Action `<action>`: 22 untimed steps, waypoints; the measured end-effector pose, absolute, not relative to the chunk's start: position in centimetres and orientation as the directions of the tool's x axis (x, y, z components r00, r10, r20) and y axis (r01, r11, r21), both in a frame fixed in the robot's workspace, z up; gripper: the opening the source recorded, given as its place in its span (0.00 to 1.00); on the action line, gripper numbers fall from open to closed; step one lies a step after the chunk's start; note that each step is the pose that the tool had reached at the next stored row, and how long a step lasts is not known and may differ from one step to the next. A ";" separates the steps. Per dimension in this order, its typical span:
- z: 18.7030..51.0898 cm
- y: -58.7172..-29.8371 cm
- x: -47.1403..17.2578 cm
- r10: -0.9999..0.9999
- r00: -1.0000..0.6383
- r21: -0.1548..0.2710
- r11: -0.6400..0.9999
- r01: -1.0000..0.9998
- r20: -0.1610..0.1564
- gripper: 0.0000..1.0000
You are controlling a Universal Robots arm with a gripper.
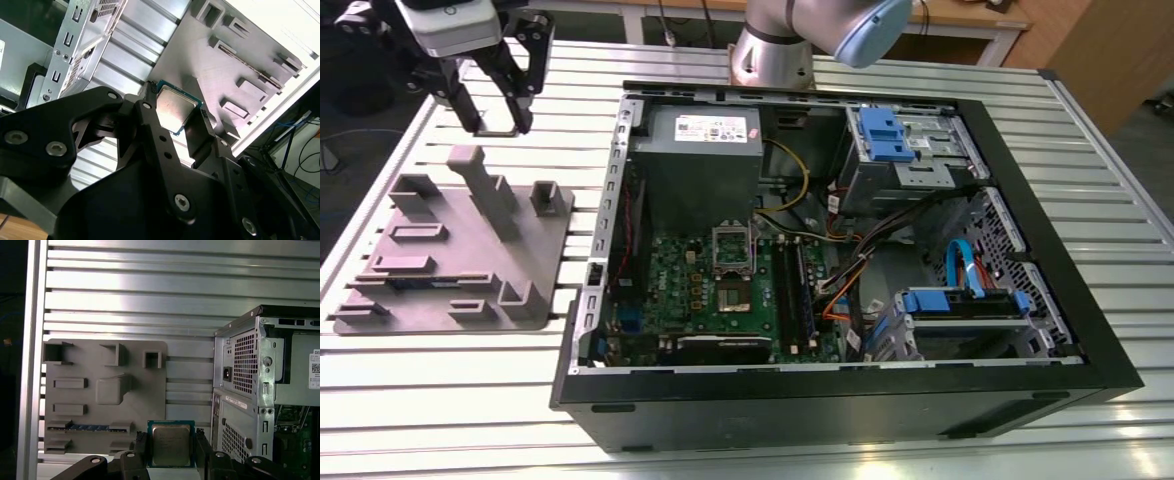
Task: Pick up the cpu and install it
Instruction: 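Pick up the cpu and move it towards the insertion slot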
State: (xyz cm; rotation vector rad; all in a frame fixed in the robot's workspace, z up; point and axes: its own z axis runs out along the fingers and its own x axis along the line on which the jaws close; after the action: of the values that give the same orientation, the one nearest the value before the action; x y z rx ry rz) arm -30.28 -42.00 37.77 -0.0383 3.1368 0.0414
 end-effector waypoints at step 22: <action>37.8 -42.0 -29.2 -0.024 -1.000 0.026 0.999 -0.024 -0.004 0.47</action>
State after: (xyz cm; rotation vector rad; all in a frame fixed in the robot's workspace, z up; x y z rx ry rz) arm -29.16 -42.00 37.77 -0.0383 3.1369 0.0413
